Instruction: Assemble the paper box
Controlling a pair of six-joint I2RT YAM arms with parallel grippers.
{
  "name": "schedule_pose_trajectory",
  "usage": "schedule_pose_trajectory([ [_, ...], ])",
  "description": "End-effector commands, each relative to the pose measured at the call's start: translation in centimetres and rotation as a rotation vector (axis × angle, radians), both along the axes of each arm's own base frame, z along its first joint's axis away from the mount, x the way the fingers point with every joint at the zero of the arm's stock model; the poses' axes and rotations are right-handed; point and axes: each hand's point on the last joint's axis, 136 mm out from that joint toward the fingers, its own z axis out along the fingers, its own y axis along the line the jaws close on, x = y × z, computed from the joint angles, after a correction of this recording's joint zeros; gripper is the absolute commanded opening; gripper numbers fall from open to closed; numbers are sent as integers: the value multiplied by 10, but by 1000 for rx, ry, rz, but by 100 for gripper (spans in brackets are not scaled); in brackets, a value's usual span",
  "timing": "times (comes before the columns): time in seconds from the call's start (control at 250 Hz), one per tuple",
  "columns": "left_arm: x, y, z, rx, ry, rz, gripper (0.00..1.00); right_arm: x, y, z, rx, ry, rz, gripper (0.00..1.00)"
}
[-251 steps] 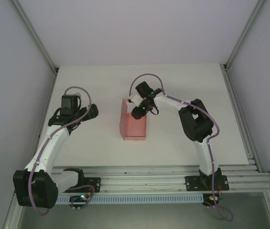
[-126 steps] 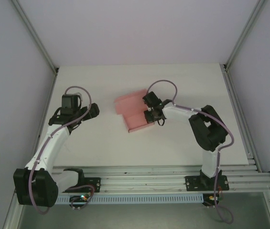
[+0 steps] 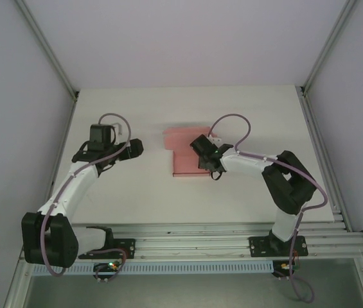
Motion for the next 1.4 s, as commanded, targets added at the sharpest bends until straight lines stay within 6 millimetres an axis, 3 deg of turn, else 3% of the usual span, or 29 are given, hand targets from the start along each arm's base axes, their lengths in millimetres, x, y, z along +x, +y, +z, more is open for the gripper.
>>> schedule_pose_trajectory([
  [0.0, 4, -47, 32, -13, -139, -276, 100, 7, -7, 48, -1, -131, 32, 62],
  [0.108, 1, -81, 35, 25, -188, -472, 100, 6, -2, 83, -18, -224, 197, 73],
  [0.24, 20, -94, 32, 64, -187, -518, 100, 7, -4, 111, -51, -360, 352, 100],
  [0.288, 26, -100, 29, 68, -170, -546, 100, 7, -1, 113, -58, -365, 430, 99],
  [0.308, 27, -103, 27, 68, -162, -563, 100, 6, 0, 125, -48, -393, 463, 100],
  [0.371, 29, -113, 25, 77, -146, -622, 100, 6, 3, 135, -32, -397, 546, 100],
  [0.511, 36, -126, 11, 161, -109, -734, 100, 10, 10, 146, 12, -370, 739, 100],
  [0.611, 43, -128, 1, 199, -74, -771, 100, 27, 4, 129, -25, -307, 781, 100],
  [0.699, 49, -127, -6, 229, -42, -794, 93, 39, 3, 120, -53, -253, 816, 100],
  [0.879, 49, -140, -19, 288, -12, -894, 78, 58, 0, 104, -3, -170, 854, 85],
  [0.935, 49, -142, -23, 295, -6, -917, 73, 59, -3, 99, 19, -148, 875, 72],
  [0.994, 50, -143, -26, 302, 0, -933, 68, 59, -3, 96, 47, -142, 900, 67],
  [1.05, 49, -143, -26, 301, -1, -952, 65, 58, -4, 94, 71, -133, 923, 55],
  [1.23, 44, -146, -24, 303, -21, -1015, 54, 59, -10, 87, 99, -115, 977, 45],
  [1.394, 44, -146, -22, 307, -49, -1046, 52, 53, -8, 88, 162, -105, 1056, 36],
])
